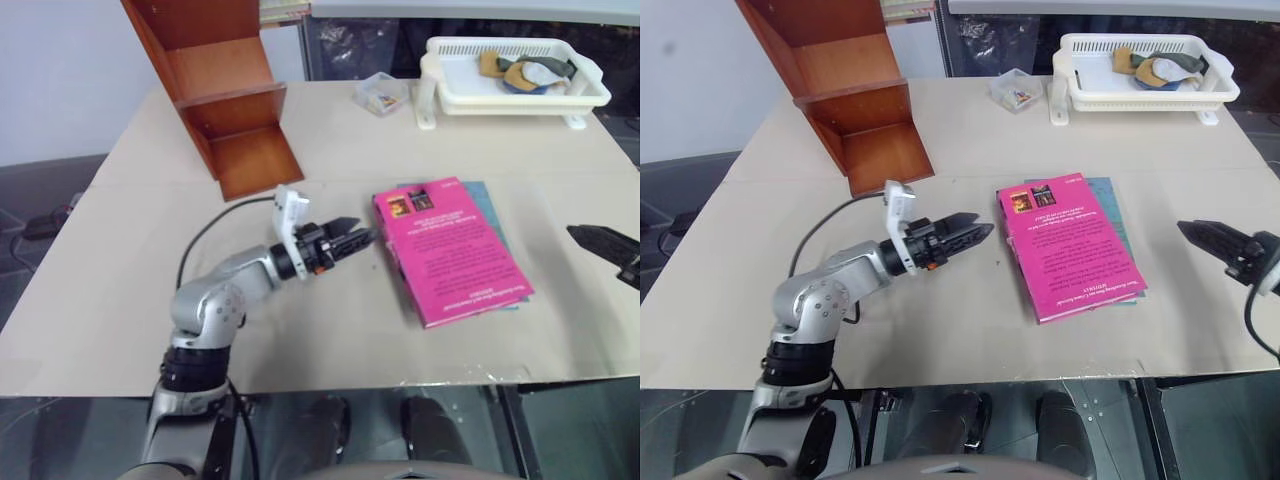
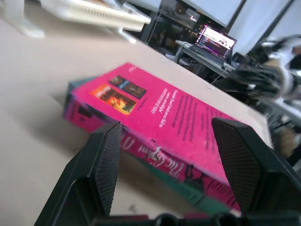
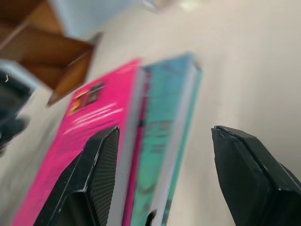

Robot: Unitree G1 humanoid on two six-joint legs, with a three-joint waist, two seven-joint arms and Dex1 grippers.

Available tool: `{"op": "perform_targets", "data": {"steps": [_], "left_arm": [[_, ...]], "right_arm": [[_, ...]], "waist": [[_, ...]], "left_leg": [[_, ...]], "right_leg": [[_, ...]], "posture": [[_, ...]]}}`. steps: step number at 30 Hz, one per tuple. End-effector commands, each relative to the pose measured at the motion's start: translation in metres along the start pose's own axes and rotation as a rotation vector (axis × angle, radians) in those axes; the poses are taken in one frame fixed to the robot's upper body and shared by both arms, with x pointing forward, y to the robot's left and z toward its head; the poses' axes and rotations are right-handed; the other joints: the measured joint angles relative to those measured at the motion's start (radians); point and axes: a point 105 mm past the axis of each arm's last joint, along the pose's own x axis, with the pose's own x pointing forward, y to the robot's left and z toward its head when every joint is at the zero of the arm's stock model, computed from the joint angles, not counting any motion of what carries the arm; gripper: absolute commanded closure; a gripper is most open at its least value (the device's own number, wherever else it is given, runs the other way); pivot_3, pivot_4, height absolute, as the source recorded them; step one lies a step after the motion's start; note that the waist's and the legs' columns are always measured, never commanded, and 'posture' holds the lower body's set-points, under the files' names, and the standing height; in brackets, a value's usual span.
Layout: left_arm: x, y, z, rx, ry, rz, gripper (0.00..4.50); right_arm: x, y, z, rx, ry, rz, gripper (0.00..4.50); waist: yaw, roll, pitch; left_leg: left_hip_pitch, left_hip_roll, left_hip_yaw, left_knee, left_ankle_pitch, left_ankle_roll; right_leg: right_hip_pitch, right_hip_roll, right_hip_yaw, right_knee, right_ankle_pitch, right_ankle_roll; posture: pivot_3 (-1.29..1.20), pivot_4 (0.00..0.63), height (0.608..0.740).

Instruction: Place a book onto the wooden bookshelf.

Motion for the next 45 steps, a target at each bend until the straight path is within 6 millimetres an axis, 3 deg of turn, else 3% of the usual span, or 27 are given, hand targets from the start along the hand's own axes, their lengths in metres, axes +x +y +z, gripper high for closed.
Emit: {"op": "perform_targets", "data": {"steps": [1, 5, 10, 16, 24, 34, 38, 42, 43, 45], "left_arm": [[0.006, 0.004, -0.002, -0.153, 0.009, 0.007, 1.14], [0.017, 0.023, -0.011, -0.325, -0.005, 0.061, 1.14], [0.034, 0.026, -0.01, -0.542, -0.043, 0.016, 1.14], [0.049, 0.017, -0.015, -0.668, -0.026, -0.068, 1.14], [0.065, 0.011, -0.03, -0.778, 0.007, -0.115, 1.14], [0.084, 0.001, -0.032, -0.85, 0.037, -0.193, 1.14], [0.084, -0.001, -0.038, -0.86, 0.075, -0.195, 2.39], [0.084, -0.003, -0.043, -0.859, 0.104, -0.201, 4.08], [0.084, -0.002, -0.043, -0.862, 0.102, -0.198, 4.32], [0.084, -0.001, -0.043, -0.871, 0.093, -0.195, 4.38]], "right_arm": [[-0.014, 0.033, 0.014, -0.221, -0.042, 0.112, 1.32], [-0.022, 0.056, 0.016, -0.279, -0.06, 0.191, 1.32], [-0.031, 0.068, 0.003, -0.357, 0.045, 0.227, 1.32], [-0.045, 0.067, -0.016, -0.398, 0.181, 0.243, 1.32], [-0.049, 0.068, -0.011, -0.4, 0.178, 0.254, 1.32], [-0.051, 0.069, -0.009, -0.416, 0.181, 0.248, 1.32], [-0.053, 0.069, -0.009, -0.419, 0.178, 0.241, 1.32], [-0.054, 0.069, -0.01, -0.42, 0.176, 0.238, 1.32], [-0.054, 0.069, -0.011, -0.419, 0.176, 0.238, 1.32], [-0.054, 0.07, -0.012, -0.418, 0.176, 0.238, 1.32]], "waist": [[0.0, 0.0, 0.0], [0.002, -0.001, 0.0], [0.021, -0.003, 0.001], [0.029, -0.003, 0.002], [0.028, -0.005, 0.003], [0.031, -0.006, 0.003], [0.031, -0.006, 0.003], [0.031, -0.006, 0.003], [0.031, -0.006, 0.003], [0.031, -0.006, 0.003]], "left_leg": [[0.0, 0.0, 0.0, 0.0, 0.0, 0.0], [0.001, 0.0, 0.0, 0.002, 0.0, 0.0], [0.001, 0.0, 0.0, 0.003, 0.0, -0.001], [0.0, -0.001, 0.0, 0.003, 0.003, -0.005], [0.0, -0.001, 0.0, 0.002, 0.002, -0.006], [0.0, -0.001, 0.0, 0.002, 0.002, -0.007], [0.0, -0.001, 0.0, 0.002, 0.002, -0.007], [0.0, -0.001, 0.0, 0.002, 0.001, -0.008], [0.0, -0.001, 0.0, 0.002, 0.001, -0.008], [0.0, -0.001, 0.0, 0.002, 0.0, -0.009]], "right_leg": [[0.0, 0.0, 0.0, 0.001, 0.0, 0.0], [0.0, 0.0, 0.0, 0.003, 0.0, 0.0], [0.0, 0.0, 0.0, 0.005, 0.0, 0.0], [0.0, -0.001, 0.0, 0.003, 0.0, 0.0], [0.0, -0.001, 0.0, 0.003, 0.0, 0.0], [0.0, -0.001, 0.0, 0.002, 0.0, 0.0], [0.0, -0.001, 0.0, 0.002, 0.0, 0.0], [0.0, -0.001, 0.0, 0.002, 0.0, 0.0], [0.0, -0.001, 0.0, 0.002, 0.0, 0.0], [0.0, -0.001, 0.0, 0.002, 0.0, 0.0]], "posture": [[0.0, 0.15, 0.74], [0.0, 0.15, 0.74], [0.0, 0.15, 0.74], [0.0, 0.15, 0.74], [0.0, 0.15, 0.74], [0.0, 0.15, 0.74], [0.0, 0.15, 0.74], [0.0, 0.15, 0.74], [0.0, 0.15, 0.74], [0.0, 0.15, 0.74]]}}
